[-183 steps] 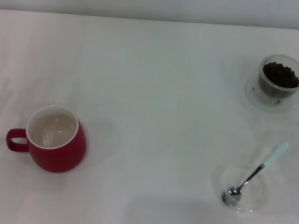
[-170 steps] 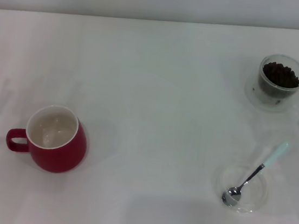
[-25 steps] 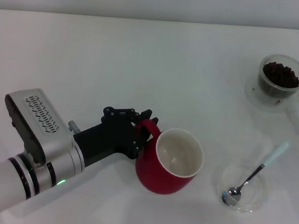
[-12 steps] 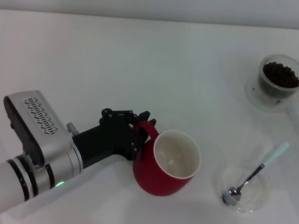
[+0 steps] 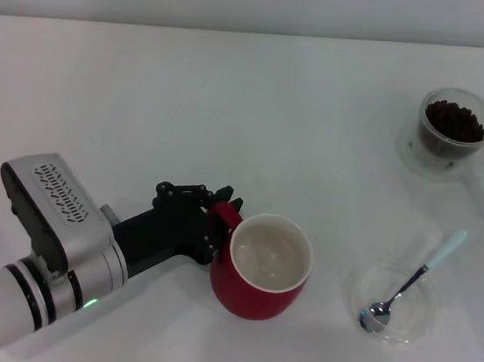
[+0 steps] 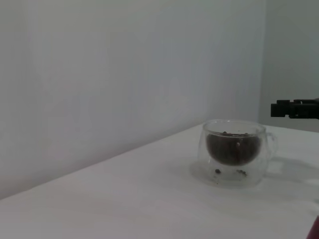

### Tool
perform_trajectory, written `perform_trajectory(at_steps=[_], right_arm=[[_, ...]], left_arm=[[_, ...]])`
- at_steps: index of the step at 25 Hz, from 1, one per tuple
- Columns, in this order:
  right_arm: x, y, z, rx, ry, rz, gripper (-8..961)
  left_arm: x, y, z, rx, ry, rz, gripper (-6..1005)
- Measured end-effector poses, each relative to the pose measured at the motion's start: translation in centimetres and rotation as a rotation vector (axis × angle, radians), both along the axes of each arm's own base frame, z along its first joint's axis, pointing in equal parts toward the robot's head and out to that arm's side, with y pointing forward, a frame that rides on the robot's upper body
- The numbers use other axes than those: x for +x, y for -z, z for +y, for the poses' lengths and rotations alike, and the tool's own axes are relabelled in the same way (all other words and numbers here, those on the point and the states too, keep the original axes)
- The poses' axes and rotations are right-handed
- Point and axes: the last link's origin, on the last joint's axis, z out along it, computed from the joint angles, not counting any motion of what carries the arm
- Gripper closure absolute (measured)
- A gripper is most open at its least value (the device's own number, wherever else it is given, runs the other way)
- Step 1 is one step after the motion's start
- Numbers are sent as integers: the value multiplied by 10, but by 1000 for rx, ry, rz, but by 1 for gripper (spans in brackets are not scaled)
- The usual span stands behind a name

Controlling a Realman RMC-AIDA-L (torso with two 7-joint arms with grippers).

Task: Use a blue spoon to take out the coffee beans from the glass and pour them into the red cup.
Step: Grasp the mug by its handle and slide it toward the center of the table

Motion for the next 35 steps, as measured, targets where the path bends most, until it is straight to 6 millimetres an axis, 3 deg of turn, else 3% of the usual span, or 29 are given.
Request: perform_trajectory(at_steps=[10, 15, 35], right_arm=[[1, 0, -1, -1, 3, 2, 187], [1, 0, -1, -1, 3, 2, 187], [2, -1, -3, -1, 5, -2, 186]], left_arm=[[-4, -1, -4, -1, -8, -2, 844], [-7, -2, -6, 1, -15, -2, 778], [-19, -5, -17, 13, -52, -23, 278]])
